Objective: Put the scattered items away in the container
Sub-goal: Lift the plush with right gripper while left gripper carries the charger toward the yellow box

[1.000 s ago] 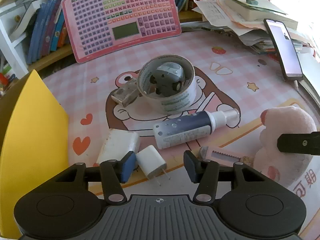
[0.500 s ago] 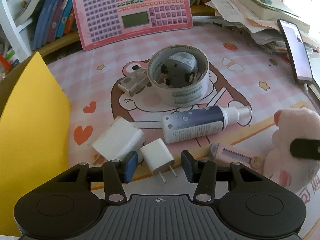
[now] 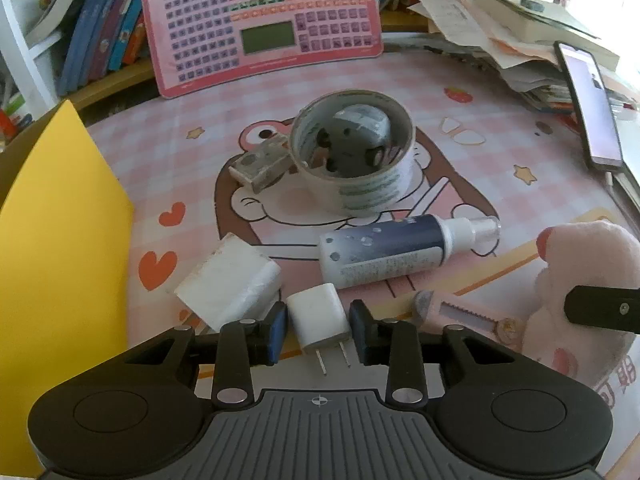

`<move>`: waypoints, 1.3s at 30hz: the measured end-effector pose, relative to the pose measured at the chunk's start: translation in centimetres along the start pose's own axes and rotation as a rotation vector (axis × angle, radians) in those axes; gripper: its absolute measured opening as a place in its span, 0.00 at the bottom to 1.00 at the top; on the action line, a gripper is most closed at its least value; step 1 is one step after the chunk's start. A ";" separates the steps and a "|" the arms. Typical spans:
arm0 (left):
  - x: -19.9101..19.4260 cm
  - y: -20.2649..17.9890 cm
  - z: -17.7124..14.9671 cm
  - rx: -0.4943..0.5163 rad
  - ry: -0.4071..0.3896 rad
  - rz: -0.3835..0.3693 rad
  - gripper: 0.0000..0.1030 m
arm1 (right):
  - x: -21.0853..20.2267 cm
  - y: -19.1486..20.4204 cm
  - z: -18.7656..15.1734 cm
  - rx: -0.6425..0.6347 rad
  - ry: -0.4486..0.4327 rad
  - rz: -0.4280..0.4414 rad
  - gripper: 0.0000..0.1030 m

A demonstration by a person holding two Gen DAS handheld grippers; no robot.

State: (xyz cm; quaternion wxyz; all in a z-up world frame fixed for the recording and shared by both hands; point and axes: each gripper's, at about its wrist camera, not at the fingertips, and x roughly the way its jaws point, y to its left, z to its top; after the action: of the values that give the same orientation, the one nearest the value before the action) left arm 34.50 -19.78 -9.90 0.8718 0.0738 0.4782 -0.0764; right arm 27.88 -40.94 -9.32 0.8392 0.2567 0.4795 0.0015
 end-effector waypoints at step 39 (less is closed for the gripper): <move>-12.3 4.9 -7.1 -0.081 -0.170 -0.301 0.30 | -7.3 6.1 -7.7 -0.111 -0.125 -0.068 0.58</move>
State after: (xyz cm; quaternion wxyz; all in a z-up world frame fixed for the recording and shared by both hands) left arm 23.13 -12.75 -3.06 0.8902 -0.0405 0.4109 -0.1928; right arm 19.25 -34.13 -3.97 0.8801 0.1927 0.4337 -0.0165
